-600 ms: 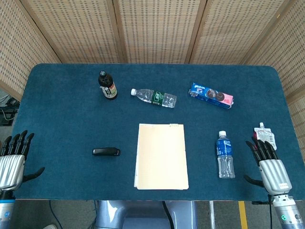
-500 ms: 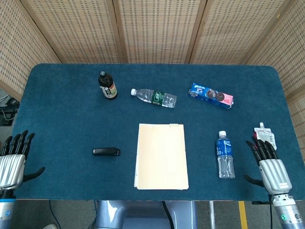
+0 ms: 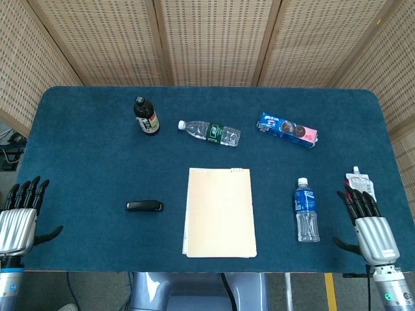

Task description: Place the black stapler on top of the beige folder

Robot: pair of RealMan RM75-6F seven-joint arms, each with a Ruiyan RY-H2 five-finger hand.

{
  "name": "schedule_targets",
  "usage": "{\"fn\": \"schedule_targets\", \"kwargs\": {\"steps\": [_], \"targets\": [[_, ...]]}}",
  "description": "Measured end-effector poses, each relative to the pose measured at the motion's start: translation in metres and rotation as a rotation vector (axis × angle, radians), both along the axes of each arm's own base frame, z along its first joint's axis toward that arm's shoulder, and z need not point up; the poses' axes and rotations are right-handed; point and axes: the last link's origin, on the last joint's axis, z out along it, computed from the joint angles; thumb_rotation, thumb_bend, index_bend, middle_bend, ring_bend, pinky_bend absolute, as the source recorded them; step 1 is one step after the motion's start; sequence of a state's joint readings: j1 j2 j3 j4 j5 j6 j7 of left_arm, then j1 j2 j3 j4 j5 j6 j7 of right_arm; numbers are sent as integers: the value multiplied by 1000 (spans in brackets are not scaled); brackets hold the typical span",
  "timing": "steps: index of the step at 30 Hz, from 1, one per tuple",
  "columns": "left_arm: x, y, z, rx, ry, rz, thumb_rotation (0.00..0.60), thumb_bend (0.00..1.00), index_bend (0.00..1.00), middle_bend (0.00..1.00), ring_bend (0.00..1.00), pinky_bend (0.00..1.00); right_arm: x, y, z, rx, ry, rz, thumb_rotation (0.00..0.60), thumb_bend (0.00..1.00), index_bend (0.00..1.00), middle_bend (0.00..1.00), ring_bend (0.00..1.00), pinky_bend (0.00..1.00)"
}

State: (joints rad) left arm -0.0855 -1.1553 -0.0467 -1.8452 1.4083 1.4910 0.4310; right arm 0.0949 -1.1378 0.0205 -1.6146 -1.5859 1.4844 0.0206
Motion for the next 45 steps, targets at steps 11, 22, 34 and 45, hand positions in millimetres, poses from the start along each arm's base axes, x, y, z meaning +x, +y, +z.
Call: {"fn": "schedule_targets", "kwargs": {"steps": [11,22,34,45], "targets": [[2,-1,0,-3,7,-6,600,123,0,0,0,0,1,1,-1,7,2,4,600,109,17,0,0,0],[16,16,-14,-77,21,-33,600,125,0,0,0,0,0,0,1,2,-13,-7,600,107,30,0,0,0],[51,52,-40,-205,11,-114,600,125,54,0,0,118,0,-1,4,-5,-32,-16,600,104,29,0,0,0],[81,80,-86,-253,43,-168,600,125,245,82,151,281,-2,-2,9,-13,-50,-21,600,104,29,0,0,0]]}}
